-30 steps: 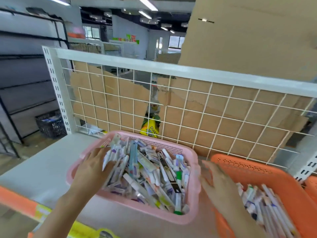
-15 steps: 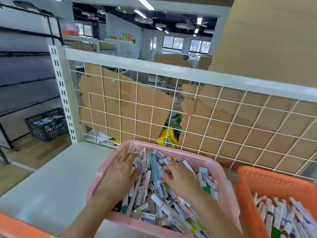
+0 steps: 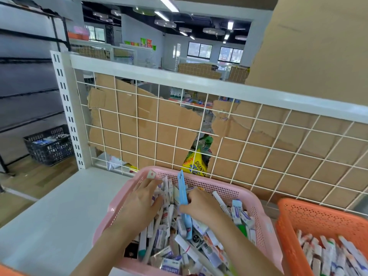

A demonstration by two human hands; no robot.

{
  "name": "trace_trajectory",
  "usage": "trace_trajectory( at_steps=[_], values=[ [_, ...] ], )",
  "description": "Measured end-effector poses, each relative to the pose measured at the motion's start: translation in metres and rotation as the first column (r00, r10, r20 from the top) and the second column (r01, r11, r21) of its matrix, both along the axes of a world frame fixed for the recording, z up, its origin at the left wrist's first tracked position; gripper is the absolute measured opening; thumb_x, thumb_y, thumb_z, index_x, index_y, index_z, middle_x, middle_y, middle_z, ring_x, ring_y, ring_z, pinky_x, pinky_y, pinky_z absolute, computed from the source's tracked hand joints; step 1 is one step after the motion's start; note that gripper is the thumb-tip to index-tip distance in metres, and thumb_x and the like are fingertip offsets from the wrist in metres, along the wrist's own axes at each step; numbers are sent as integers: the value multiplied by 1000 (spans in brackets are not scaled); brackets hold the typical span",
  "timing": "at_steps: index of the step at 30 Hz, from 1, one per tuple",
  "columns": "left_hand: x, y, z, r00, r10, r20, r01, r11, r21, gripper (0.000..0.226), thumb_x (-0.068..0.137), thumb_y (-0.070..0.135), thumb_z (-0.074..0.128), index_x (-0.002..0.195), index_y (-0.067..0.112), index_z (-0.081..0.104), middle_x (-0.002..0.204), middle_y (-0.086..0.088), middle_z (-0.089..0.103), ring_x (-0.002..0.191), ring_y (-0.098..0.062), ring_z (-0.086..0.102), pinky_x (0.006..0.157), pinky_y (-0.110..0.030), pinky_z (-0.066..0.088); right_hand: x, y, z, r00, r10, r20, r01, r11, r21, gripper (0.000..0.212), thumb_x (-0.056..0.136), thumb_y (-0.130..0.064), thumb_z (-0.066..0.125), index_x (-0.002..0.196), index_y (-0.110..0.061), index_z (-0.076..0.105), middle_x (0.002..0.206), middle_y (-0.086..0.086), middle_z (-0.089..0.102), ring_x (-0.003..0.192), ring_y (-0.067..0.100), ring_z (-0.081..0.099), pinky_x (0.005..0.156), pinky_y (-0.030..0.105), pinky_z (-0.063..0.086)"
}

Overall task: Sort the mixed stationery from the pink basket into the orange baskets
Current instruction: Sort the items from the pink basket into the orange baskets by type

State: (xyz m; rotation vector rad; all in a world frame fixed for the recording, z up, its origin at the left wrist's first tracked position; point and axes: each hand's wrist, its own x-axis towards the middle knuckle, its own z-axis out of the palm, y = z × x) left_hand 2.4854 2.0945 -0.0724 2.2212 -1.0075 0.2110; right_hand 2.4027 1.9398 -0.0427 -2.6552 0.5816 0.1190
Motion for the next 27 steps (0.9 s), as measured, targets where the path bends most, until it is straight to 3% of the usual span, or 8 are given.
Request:
trace_trajectory(
  at_steps=[5,8,10,12,15,18,23,27],
  values=[
    [3,0,0,999,-15,39,15,1000,-16,31,89,18,56,120,15,58,120,-1,57,93,-20,60,84,-36,51,-3,-6,3,998,-55,23,52,993,109,41,83,-28,61,61,-16,29,60,-1,27,49,15,26,49,31,20],
    [2,0,3,1000,-7,23,8,1000,-3,35,90,19,56,126,17,54,128,2,51,107,-19,55,89,-33,48,-10,-11,8,997,-79,28,73,982,177,32,86,-24,57,65,-15,35,60,-2,30,50,14,29,50,30,20],
    [1,0,4,1000,-11,8,11,1000,5,36,91,20,55,127,18,52,130,3,49,109,-18,54,90,-31,46,-14,-15,10,996,-77,45,65,973,222,14,89,-21,54,84,-9,49,69,0,40,57,14,37,51,28,26],
    [-1,0,7,1000,-17,21,17,1000,9,35,91,20,55,126,19,53,130,3,49,103,-18,57,87,-31,46,-19,-19,8,992,-111,57,94,966,241,19,92,-19,50,106,-6,51,79,3,45,65,16,42,56,28,31],
    [-6,-1,11,999,-24,28,23,999,27,35,92,22,53,127,21,52,132,3,47,98,-18,58,86,-28,44,-27,-27,4,977,-178,116,139,950,281,22,94,-14,45,115,-10,46,90,7,50,77,20,48,66,31,36],
    [-11,-6,12,999,-42,-17,43,999,33,38,93,22,51,131,23,49,136,3,46,106,-21,56,90,-27,41,-36,-37,3,967,-195,163,130,931,342,22,93,-7,44,115,-12,45,94,5,54,83,19,51,70,31,39],
    [-19,-21,17,963,-261,-61,268,951,153,36,95,24,52,131,23,51,135,5,48,126,-14,43,100,-22,32,-56,-48,5,898,-344,274,158,834,529,20,90,2,40,93,-17,49,67,3,56,53,22,52,58,36,41],
    [-19,-32,13,854,-502,-133,516,789,335,52,81,55,58,124,27,58,116,4,59,113,-12,48,98,-24,34,-69,-52,3,846,-420,329,159,787,596,14,94,-6,43,94,-18,51,63,4,54,41,18,45,52,36,34]
  ],
)
